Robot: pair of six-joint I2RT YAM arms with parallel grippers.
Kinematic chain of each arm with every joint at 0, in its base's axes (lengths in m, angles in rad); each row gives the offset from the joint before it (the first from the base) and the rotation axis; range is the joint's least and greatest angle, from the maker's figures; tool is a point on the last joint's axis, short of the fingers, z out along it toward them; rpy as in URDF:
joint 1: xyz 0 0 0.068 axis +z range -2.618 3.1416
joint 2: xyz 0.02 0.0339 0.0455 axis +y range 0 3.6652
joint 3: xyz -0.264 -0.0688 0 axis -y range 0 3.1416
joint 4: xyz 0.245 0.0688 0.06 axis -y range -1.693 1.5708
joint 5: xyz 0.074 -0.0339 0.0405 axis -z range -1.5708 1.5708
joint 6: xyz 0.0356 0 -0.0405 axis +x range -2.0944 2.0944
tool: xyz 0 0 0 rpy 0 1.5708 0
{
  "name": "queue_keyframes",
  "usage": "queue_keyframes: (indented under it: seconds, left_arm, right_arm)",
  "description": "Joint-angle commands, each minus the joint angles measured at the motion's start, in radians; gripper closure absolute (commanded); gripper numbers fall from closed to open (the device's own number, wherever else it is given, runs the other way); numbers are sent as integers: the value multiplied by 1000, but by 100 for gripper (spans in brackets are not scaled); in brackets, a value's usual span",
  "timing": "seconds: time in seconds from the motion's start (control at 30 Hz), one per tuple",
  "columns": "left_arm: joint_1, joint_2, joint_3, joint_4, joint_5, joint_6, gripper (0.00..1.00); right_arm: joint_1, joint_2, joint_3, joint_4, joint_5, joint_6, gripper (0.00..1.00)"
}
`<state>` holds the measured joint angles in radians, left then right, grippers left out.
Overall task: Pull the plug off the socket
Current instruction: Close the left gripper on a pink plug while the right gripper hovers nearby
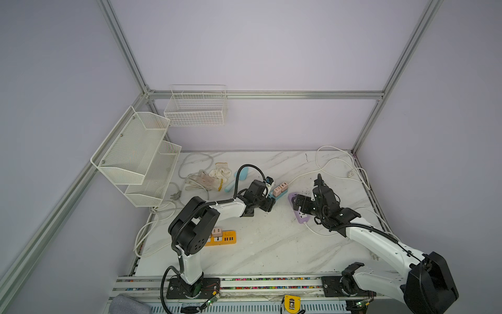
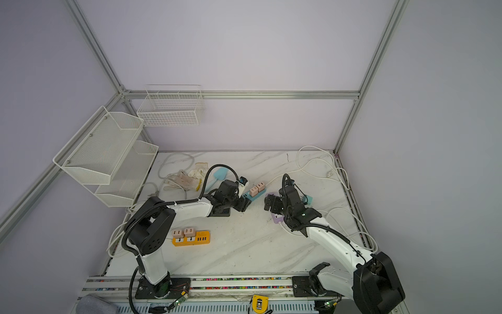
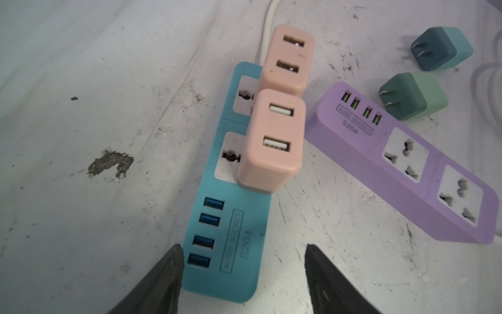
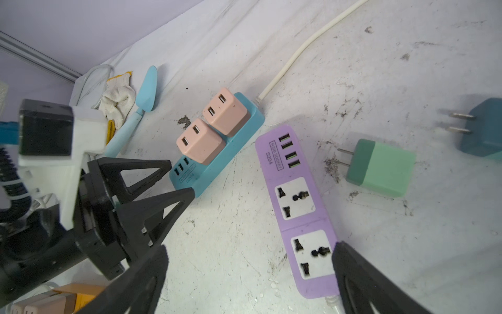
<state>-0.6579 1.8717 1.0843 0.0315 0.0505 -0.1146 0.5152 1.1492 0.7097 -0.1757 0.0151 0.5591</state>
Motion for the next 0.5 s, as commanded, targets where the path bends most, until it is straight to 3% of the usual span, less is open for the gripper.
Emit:
queue_keyframes:
  seconds: [0.0,0.3,0.47]
  left_arm:
    - [-1,20,121,-27,6,79,28]
    - [0,69,153,-13,-106,108,26]
    - [0,97,169,-31,-115,109,28]
  right_arm:
    - [-7,-34,22,-31,18,-23,3]
    - [-15,-24,30,-38,20,-46,3]
    - [-19,-20,31,-38,22,-57,3]
